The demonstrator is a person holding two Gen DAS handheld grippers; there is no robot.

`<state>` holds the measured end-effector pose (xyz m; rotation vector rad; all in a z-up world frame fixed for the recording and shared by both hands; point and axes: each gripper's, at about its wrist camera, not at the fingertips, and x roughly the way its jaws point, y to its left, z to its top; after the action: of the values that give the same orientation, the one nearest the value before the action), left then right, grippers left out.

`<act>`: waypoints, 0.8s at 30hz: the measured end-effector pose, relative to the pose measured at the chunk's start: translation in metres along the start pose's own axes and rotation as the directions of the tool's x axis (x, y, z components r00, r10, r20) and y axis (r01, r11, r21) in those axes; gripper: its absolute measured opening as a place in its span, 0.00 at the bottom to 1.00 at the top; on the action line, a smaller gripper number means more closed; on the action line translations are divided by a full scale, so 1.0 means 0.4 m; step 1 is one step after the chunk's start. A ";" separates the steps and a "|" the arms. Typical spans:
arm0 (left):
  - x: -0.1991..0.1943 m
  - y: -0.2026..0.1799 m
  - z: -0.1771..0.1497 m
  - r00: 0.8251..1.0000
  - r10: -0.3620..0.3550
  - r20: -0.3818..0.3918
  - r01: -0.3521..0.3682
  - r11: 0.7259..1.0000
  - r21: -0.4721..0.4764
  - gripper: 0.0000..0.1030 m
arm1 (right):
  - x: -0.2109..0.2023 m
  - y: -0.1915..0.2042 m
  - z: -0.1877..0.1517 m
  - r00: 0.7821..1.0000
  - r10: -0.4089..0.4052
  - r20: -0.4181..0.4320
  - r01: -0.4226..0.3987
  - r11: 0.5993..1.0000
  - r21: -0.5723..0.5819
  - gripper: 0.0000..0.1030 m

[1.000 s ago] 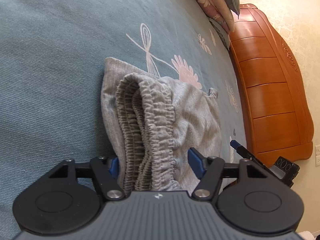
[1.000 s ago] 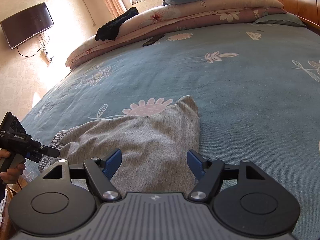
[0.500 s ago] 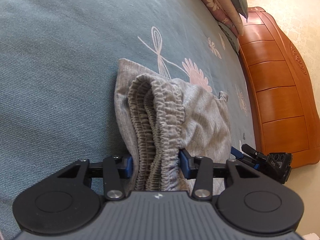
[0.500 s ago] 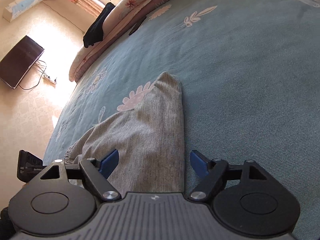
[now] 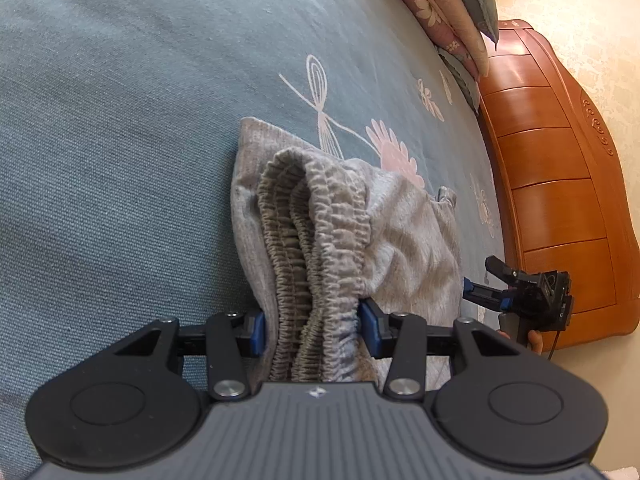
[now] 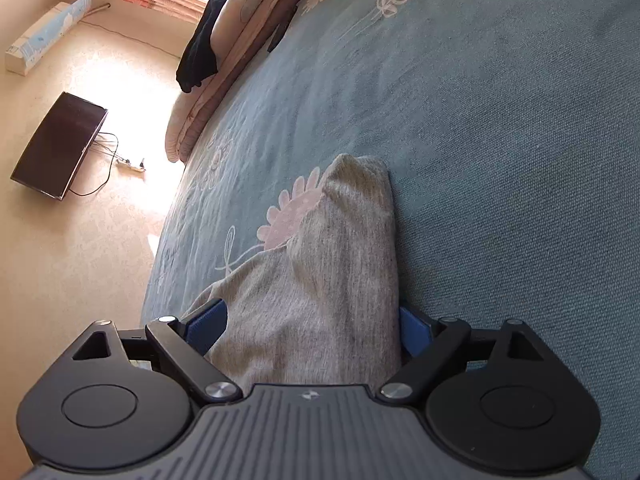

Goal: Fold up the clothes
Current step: 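Close the right tool on the pants edge while the left tool holds the waistband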

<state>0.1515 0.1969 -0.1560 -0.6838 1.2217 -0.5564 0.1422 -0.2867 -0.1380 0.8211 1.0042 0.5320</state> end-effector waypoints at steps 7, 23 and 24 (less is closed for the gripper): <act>-0.001 0.001 0.001 1.000 -0.004 0.000 0.004 1.000 -0.002 0.43 | 0.009 0.031 -0.063 0.999 0.034 -0.041 -0.036 0.998 -0.051 0.91; 0.009 -0.031 0.007 0.999 0.052 -0.009 -0.052 0.999 -0.007 0.46 | 0.039 0.040 -0.061 0.998 0.046 -0.044 -0.051 0.992 -0.114 0.90; 0.010 -0.035 0.007 0.998 0.060 -0.009 -0.060 0.998 -0.007 0.46 | 0.041 0.044 -0.059 0.998 0.036 -0.050 -0.042 0.992 -0.119 0.90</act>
<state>0.1550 0.1851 -0.1477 -0.6490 1.2490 -0.5060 0.1280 -0.2562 -0.1391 0.7245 0.9917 0.6420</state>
